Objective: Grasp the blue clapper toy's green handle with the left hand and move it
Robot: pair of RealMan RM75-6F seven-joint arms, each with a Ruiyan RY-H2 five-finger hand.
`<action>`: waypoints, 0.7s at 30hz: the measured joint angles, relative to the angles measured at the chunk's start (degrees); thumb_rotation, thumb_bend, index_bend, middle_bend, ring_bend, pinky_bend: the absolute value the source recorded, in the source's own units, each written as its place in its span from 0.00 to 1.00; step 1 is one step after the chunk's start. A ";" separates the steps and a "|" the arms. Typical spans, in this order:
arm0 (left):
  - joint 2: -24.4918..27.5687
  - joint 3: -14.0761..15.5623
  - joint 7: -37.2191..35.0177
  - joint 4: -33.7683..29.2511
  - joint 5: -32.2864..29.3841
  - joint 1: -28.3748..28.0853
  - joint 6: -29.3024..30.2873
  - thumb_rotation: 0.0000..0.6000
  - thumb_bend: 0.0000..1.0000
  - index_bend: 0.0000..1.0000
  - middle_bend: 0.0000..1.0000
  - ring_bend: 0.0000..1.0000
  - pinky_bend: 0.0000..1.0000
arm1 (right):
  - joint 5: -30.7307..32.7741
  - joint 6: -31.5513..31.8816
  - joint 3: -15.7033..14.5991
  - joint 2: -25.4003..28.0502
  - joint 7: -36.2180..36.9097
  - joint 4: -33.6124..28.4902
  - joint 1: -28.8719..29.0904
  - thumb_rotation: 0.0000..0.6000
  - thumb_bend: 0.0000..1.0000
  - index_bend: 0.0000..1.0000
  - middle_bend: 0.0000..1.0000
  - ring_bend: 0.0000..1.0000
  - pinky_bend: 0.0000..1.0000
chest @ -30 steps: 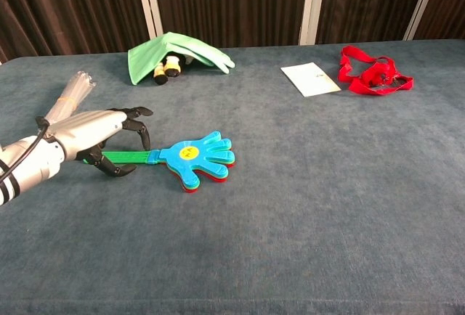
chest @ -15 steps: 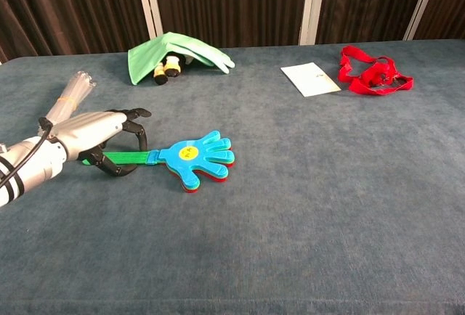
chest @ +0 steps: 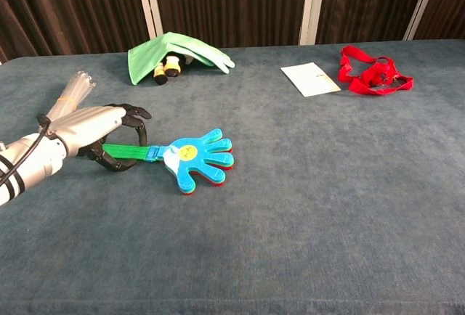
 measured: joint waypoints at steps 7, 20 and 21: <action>-1.73 0.15 -6.36 3.27 2.82 0.53 4.12 1.00 0.42 0.88 0.34 0.13 0.13 | -0.14 0.15 -0.01 -0.03 -0.03 0.05 -0.05 1.00 0.16 0.00 0.00 0.00 0.00; -2.57 1.07 -8.91 4.96 3.91 0.89 4.63 1.00 0.47 0.91 0.69 0.44 0.48 | -0.31 -0.09 -0.18 0.12 0.07 0.00 0.02 1.00 0.16 0.00 0.00 0.00 0.00; -2.63 1.06 -9.22 5.05 3.99 0.89 4.76 1.00 0.48 0.91 0.71 0.47 0.55 | -0.31 -0.05 -0.16 0.09 0.08 0.02 0.02 1.00 0.16 0.00 0.00 0.00 0.00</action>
